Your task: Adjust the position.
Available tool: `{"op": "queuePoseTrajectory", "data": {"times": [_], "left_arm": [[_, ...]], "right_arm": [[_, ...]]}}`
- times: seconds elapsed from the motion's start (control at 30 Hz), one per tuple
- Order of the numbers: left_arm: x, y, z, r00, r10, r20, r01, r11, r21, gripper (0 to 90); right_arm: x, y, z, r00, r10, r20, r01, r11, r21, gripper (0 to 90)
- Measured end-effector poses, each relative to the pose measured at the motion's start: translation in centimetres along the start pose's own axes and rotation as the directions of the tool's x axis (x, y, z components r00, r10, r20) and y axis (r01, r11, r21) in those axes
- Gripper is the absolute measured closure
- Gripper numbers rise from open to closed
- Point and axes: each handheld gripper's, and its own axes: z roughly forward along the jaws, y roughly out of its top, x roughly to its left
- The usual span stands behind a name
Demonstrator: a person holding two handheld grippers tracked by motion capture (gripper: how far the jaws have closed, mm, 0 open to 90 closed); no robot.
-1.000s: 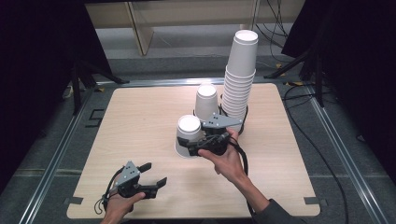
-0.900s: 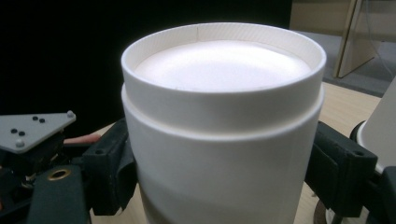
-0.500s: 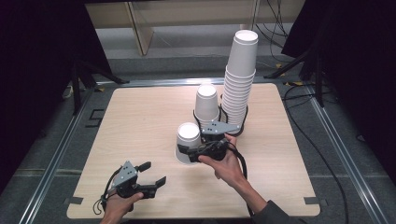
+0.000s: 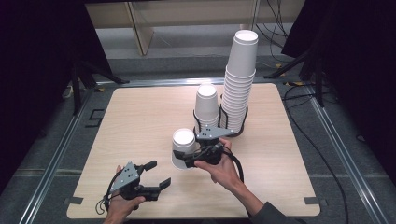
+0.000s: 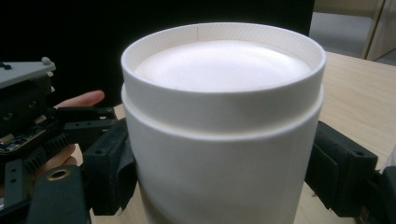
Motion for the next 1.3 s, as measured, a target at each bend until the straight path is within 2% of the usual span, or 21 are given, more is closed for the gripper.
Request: {"op": "queuePoseTrajectory", "data": {"times": [0.03,0.07,0.1,0.13,0.17,0.2,0.23,0.27,0.33,0.43,0.5,0.53,0.63,0.7,0.8,0.87,0.93,1.0,1.07,1.13,1.3], "left_arm": [[0.0,0.1,0.2,0.9999,0.005,0.011,-0.005,1.0000,0.003,14.4],[0.1,0.0,0.6,0.9998,0.005,0.021,-0.005,0.9999,-0.010,14.4],[0.0,0.1,0.7,0.9999,0.009,0.011,-0.009,0.9999,0.013,14.4],[0.0,0.0,1.0,0.9999,0.006,0.015,-0.006,0.9999,0.014,14.4],[0.1,0.0,1.3,0.9998,0.008,0.017,-0.009,0.9999,0.014,14.4],[0.0,0.0,1.5,0.9999,-0.003,0.012,0.003,0.9999,0.013,14.4],[0.1,0.0,1.6,0.9999,0.009,0.012,-0.010,0.9999,0.013,14.4],[0.1,0.0,1.9,0.9997,0.013,0.020,-0.012,0.9998,-0.013,14.4],[0.1,0.1,1.8,0.9999,0.011,0.005,-0.011,0.9999,0.001,14.4],[0.0,0.1,2.2,0.9997,0.014,0.021,-0.014,0.9998,0.011,14.4],[0.0,0.0,2.5,0.9994,0.007,0.035,-0.006,0.9999,-0.012,14.4],[-0.1,0.0,2.5,0.9998,0.006,0.019,-0.007,0.9999,0.012,14.4],[0.0,0.0,2.6,0.9999,0.012,0.012,-0.012,0.9996,0.024,12.2],[0.0,0.0,2.7,0.9999,0.003,0.014,-0.004,0.9999,0.016,9.9],[0.1,-0.1,3.0,0.9996,-0.006,0.026,0.007,1.0000,-0.005,7.4],[0.1,0.0,2.9,0.9999,0.001,0.014,-0.002,0.9998,0.021,5.2],[0.1,-0.1,3.2,0.9996,-0.007,0.026,0.007,1.0000,-0.001,3.0],[0.1,-0.1,3.2,0.9998,-0.006,0.017,0.006,0.9998,0.017,1.5],[0.1,-0.2,3.5,0.9993,-0.008,0.035,0.008,1.0000,-0.003,0.6],[0.0,-0.2,3.4,0.9997,-0.009,0.022,0.009,0.9998,0.016,0.3],[0.0,-0.2,3.5,0.9995,-0.009,0.031,0.009,0.9999,0.010,0.6]], "right_arm": [[0.0,-0.1,0.1,0.9999,-0.011,-0.005,0.011,1.000,-0.002,20.4],[0.1,-0.1,0.3,0.9997,0.004,-0.024,-0.004,1.000,-0.002,20.4],[0.1,-0.2,0.3,0.9998,-0.011,-0.015,0.011,1.000,-0.004,20.4],[0.2,-0.2,0.4,0.9994,0.001,-0.035,-0.001,1.000,-0.002,20.4],[0.3,-0.2,0.4,0.9998,-0.018,-0.013,0.018,1.000,0.005,20.4],[0.4,-0.2,0.5,0.9991,0.004,-0.043,-0.004,1.000,0.002,20.4],[0.4,-0.2,0.6,0.9992,-0.018,-0.035,0.018,1.000,-0.001,20.4],[0.6,-0.3,0.6,0.9988,-0.006,-0.048,0.006,1.000,0.004,20.4],[0.6,-0.3,0.6,0.9991,-0.028,-0.032,0.028,1.000,0.009,20.4],[0.9,-0.4,0.8,0.9988,-0.031,-0.039,0.032,0.999,0.017,20.4],[1.2,-0.6,1.2,0.9979,-0.018,-0.062,0.018,1.000,0.002,20.5],[1.3,-0.6,1.2,0.9980,-0.033,-0.054,0.034,0.999,0.008,20.5],[1.7,-0.6,1.4,0.9977,-0.028,-0.062,0.029,0.999,0.018,20.5],[1.7,-0.6,1.6,0.9969,-0.041,-0.067,0.042,0.999,0.000,20.5],[1.9,-0.6,1.6,0.9970,-0.038,-0.067,0.039,0.999,0.013,20.5],[2.0,-0.7,1.8,0.9967,-0.039,-0.071,0.040,0.999,0.005,20.5],[2.2,-0.7,1.9,0.9957,-0.034,-0.086,0.034,0.999,-0.007,20.6],[2.4,-0.7,2.0,0.9952,-0.031,-0.093,0.030,0.999,-0.010,20.6],[2.6,-0.7,2.1,0.9944,-0.030,-0.102,0.029,1.000,-0.009,20.6],[2.7,-0.7,2.1,0.9945,-0.029,-0.100,0.030,1.000,-0.001,20.5],[3.0,-0.8,2.3,0.9923,-0.025,-0.121,0.025,1.000,-0.001,20.6]]}}
